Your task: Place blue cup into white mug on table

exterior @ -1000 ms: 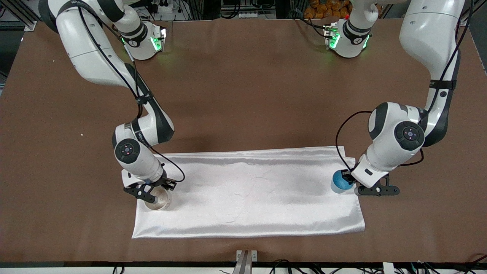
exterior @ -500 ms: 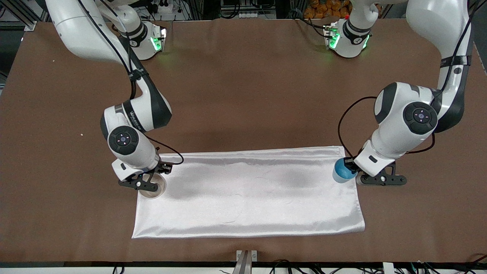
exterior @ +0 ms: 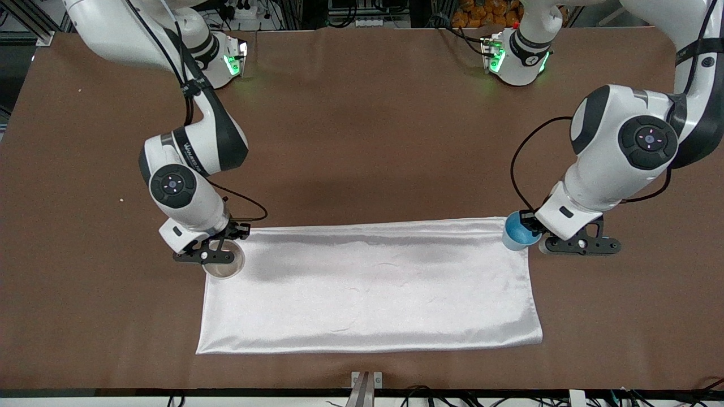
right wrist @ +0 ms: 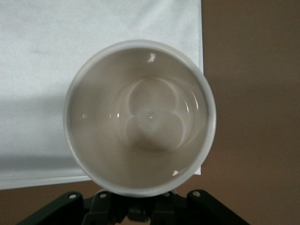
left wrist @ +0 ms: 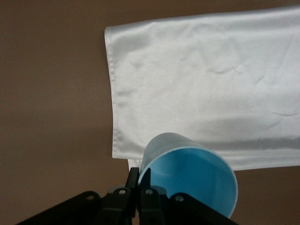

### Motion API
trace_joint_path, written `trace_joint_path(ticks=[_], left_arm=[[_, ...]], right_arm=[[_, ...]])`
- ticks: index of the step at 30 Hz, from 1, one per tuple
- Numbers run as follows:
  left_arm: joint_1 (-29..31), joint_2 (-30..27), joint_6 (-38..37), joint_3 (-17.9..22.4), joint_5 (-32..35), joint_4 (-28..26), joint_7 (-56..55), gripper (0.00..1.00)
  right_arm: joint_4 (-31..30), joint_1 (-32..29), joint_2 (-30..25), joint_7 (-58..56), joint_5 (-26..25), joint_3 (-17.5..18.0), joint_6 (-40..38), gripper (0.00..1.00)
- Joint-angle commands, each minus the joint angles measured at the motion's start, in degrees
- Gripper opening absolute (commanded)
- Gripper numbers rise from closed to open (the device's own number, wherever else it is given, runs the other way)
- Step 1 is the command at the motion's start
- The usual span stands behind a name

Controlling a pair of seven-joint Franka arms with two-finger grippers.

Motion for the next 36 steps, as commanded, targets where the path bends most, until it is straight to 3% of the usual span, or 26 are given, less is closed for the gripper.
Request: trace_joint_path(ticks=[1, 8, 16, 21, 31, 36], left_arm=[[0.04, -1.05, -4.09, -2.37, -1.51, 2.87, -1.42, 0.0], [-0.05, -0.96, -4.53, -3.33, -3.8, 3.58, -1.51, 0.0], [-0.31, -0.7, -4.53, -4.38, -3.8, 3.49, -3.97, 0.0], [-0.84, -0.34, -4.53, -4.83, -3.8, 3.4, -6.08, 0.0], [-1.55, 0.62, -4.53, -4.74, -3.01, 2.97, -8.1, 0.0], [-1.19, 0.89, -4.53, -4.74, -2.92, 2.97, -8.1, 0.0]], right_arm=[[-7.53, -0.74, -6.96, -3.58, 1.25, 0.42, 0.97, 0.0], [-14.12, -1.27, -11.97, -5.78, 1.25, 0.42, 2.11, 0.0], [-22.57, -0.74, -14.87, -5.78, 1.87, 0.5, 12.12, 0.0], [-24.5, 1.89, -14.79, -5.26, 9.23, 0.42, 18.71, 0.0], [-23.8, 10.59, -14.61, 2.38, 26.47, 0.33, 24.17, 0.0], [-23.28, 17.17, -14.17, 13.52, 27.54, 0.24, 27.07, 0.0]])
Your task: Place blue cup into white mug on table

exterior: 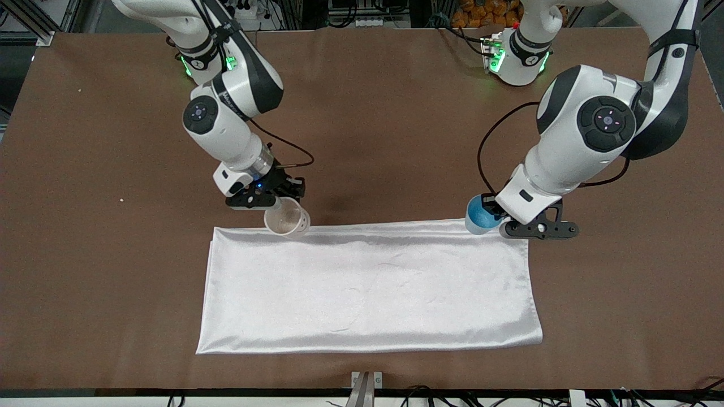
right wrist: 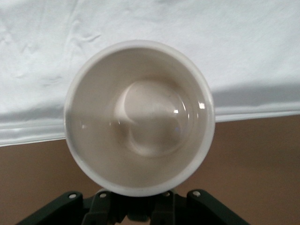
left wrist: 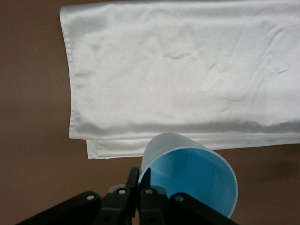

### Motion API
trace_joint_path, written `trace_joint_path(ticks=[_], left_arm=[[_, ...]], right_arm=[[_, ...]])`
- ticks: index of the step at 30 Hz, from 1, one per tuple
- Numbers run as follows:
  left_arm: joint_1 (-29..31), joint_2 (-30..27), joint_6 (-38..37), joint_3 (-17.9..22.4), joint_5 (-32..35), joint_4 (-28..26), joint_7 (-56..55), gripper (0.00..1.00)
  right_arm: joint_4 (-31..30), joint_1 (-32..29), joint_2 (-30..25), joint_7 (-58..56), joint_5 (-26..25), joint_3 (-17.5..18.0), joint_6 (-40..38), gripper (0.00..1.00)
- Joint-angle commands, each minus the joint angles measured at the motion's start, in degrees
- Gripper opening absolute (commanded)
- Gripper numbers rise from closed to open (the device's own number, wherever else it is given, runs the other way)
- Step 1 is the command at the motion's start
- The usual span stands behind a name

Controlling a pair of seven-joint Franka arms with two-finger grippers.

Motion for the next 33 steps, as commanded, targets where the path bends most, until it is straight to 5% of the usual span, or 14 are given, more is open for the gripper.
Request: trace_joint_path(ticks=[1, 11, 33], left_arm=[[0.52, 0.18, -0.67, -0.17, -0.27, 0.25, -0.82, 0.0], [0.52, 0.7, -0.67, 0.01, -0.27, 0.25, -0.73, 0.0], [0.79, 1.14, -0.67, 0.18, -0.27, 0.25, -0.65, 0.0]], right_arm=[[-0.47, 6.84, -1.06, 12.41, 1.68, -0.39, 2.33, 0.0], [0.68, 13.88, 1.23, 24.29, -2.97, -0.48, 2.59, 0.0], [9.55, 21.97, 17.66, 53.46, -26.35, -0.92, 7.78, 0.0]])
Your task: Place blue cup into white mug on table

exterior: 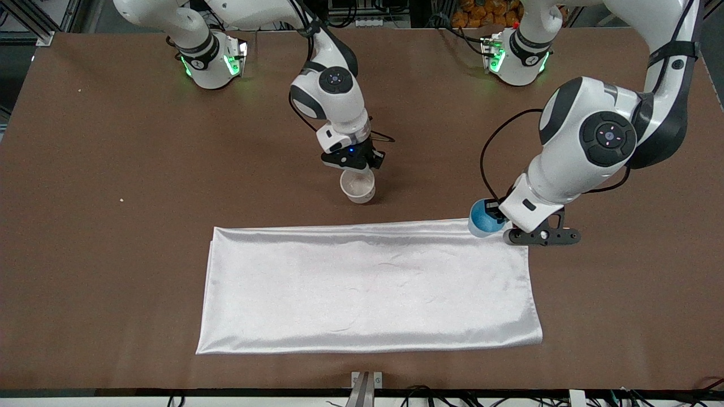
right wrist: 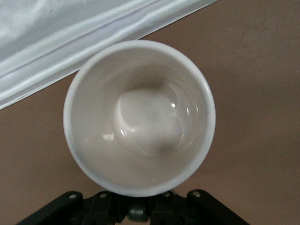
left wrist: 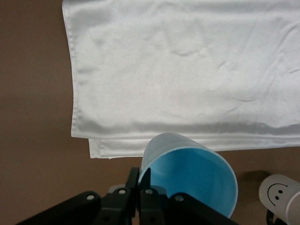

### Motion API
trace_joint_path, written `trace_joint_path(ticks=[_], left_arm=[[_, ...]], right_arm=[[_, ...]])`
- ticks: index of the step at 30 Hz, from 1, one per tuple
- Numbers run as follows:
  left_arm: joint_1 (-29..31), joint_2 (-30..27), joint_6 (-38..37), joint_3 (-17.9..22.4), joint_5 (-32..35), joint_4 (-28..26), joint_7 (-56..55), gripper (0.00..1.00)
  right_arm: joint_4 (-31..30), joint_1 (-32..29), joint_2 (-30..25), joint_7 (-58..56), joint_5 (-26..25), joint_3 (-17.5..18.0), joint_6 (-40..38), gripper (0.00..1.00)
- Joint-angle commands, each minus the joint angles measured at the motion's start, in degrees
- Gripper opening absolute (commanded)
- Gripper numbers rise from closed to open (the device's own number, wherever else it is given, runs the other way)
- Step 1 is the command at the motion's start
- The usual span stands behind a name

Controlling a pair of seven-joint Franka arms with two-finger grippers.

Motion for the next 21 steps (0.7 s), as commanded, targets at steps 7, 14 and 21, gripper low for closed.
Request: trace_joint_path(ticks=[7, 14, 21], left_arm=[[-0.01, -0.14, -0.66, -0.01, -0.27, 0.35, -0.64, 0.0], [-0.1, -0.22, -0.66, -0.01, -0.27, 0.34, -0.82, 0.0], [-0.27, -0.22, -0.66, -0.01, -0.27, 0.17, -0.91, 0.0]], right_arm=[[4.07, 1.34, 3.9, 8.79, -6.53, -0.75, -0.2, 0.58], [4.16, 1.43, 3.55, 9.49, -6.61, -0.75, -1.07, 0.99], [5.91, 1.34, 2.94, 9.58, -6.44, -0.75, -2.82, 1.0]])
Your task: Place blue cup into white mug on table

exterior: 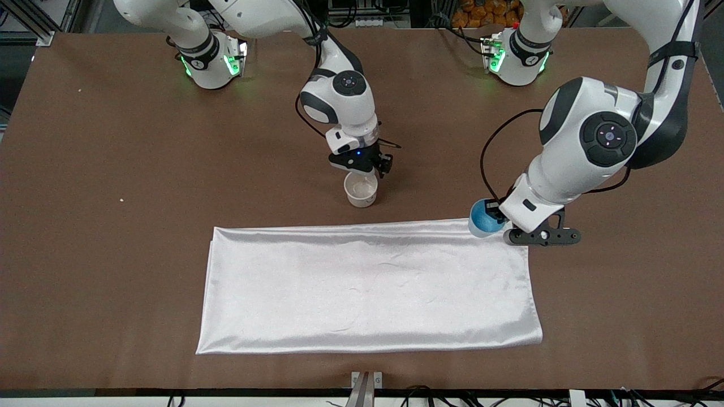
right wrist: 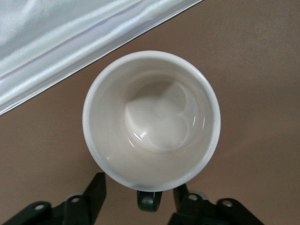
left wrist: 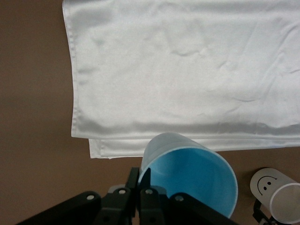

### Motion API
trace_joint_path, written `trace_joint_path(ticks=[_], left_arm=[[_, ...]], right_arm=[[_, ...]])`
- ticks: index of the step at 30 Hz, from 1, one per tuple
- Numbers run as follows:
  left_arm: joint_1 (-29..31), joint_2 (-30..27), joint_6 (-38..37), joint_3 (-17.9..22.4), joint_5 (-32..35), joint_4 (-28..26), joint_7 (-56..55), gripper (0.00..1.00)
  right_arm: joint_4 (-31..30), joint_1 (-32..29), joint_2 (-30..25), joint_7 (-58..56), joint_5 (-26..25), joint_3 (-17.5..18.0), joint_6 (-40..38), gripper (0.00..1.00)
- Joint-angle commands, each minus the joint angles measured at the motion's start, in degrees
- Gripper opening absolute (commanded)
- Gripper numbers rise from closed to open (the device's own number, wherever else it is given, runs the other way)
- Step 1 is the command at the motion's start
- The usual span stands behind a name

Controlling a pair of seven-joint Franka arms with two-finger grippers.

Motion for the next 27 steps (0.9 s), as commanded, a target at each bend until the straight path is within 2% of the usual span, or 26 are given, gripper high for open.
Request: trace_joint_path(ticks=[1, 9, 12, 18, 27], left_arm=[[-0.25, -0.14, -0.66, -0.11, -0.27, 0.17, -0.91, 0.0], [-1.04, -0.23, -0.66, -0.54, -0.88, -0.01, -4.07, 0.0], [-2.18, -0.23, -0.66, -0.81, -0.97, -0.01, -5.3, 0.0], [-4.55, -0.23, -0.66, -0.81, -0.97, -0.01, -9.52, 0.0], [-7.1, -0.06, -0.66, -0.9, -0.97, -0.09, -13.74, 0.0]], right_arm=[[2.87, 0.49, -0.71, 2.34, -1.64, -0.43, -3.7, 1.0], [13.14, 0.4, -1.59, 1.99, -1.02, -0.08, -18.9, 1.0], [16.22, 0.14, -1.59, 1.72, -1.02, -0.08, -22.16, 1.0], [18.69, -2.58, -1.59, -0.55, -1.02, -0.17, -24.01, 1.0], [18.78, -13.73, -1.85, -19.0, -0.94, -0.08, -25.16, 1.0]])
